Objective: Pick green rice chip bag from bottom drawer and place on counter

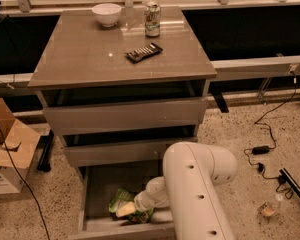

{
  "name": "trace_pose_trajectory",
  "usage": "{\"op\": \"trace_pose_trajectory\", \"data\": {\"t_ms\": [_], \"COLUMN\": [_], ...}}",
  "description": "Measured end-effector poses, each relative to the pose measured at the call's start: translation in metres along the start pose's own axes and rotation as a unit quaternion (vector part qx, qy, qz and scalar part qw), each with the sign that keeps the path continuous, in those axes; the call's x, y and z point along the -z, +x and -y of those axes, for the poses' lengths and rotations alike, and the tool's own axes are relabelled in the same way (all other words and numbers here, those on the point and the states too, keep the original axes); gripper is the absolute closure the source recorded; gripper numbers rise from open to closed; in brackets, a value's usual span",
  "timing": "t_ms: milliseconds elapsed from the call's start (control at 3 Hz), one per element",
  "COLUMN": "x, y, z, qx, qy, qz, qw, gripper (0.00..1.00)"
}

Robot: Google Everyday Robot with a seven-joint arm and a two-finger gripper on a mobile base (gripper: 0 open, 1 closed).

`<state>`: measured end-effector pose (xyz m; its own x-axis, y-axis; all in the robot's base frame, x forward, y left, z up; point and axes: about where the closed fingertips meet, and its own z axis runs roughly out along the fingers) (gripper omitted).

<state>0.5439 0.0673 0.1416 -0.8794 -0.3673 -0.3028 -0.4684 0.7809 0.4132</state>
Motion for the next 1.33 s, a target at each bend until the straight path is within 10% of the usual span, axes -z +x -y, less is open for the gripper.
{"op": "trace_pose_trajectory", "data": {"t_ms": [667, 1333], "x": [-0.002, -0.002], "y": [0.004, -0.002], "z": [-0.001, -0.022], "qx": [-0.005, -0.018], "qy": [-0.004, -0.091], "qz": [-0.002, 0.053], "qw": [1.0, 0.9943], "gripper": [0.4, 0.94]}}
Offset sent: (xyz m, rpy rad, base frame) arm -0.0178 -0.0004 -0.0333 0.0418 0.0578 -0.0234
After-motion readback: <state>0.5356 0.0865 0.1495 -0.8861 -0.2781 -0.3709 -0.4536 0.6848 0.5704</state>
